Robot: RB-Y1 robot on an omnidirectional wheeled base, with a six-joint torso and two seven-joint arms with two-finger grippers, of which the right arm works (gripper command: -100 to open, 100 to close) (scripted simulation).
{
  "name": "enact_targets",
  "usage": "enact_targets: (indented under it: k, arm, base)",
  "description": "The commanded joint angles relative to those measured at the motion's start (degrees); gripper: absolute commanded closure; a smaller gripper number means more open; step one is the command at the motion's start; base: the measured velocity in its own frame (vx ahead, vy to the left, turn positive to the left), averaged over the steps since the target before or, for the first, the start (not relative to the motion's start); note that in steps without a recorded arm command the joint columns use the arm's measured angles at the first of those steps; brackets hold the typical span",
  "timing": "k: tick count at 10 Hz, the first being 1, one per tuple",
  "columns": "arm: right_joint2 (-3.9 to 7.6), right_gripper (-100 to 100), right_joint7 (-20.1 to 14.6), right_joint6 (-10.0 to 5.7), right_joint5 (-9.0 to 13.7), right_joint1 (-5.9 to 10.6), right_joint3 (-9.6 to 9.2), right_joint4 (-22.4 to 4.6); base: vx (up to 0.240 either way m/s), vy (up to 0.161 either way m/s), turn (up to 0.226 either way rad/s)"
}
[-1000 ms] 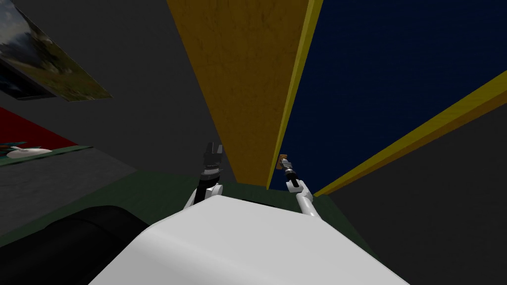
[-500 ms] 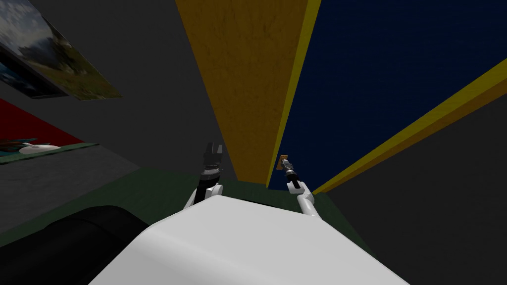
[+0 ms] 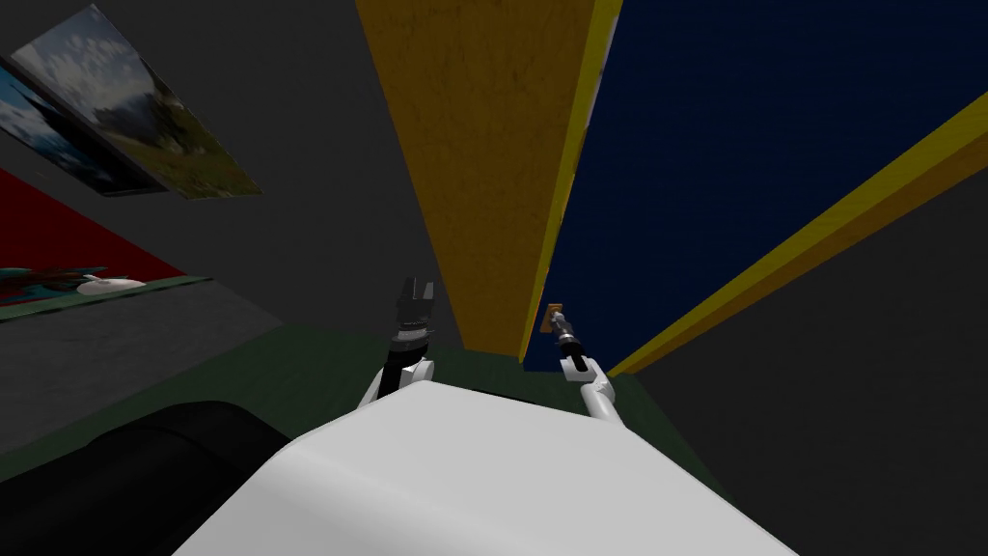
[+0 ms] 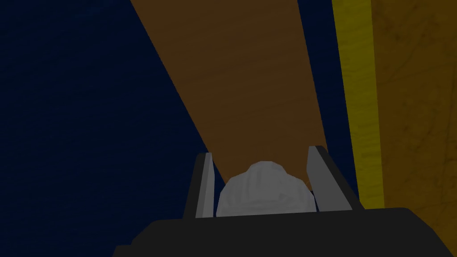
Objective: Pull the door open
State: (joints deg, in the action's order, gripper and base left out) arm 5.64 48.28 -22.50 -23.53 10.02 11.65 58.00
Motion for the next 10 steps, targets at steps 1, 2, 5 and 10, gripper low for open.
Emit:
enact_targets:
  k: [1,2,5,10]
  arm:
    - [0.30,100,-2.86,0.13,1.77,-0.51,-0.21,0.54]
    - [0.37,100,-4.41,0.18,3.09,-0.89,-0.54,0.91]
    - [0.50,100,-8.64,0.28,5.74,-1.64,-1.19,1.65]
    - [0.65,100,-15.62,0.43,10.27,-2.80,-2.37,2.95]
  base:
    - [-0.061,-0.024,0.048]
    - [-0.074,-0.019,0.064]
    - [-0.059,-0.019,0.037]
    - [-0.053,-0.021,0.044]
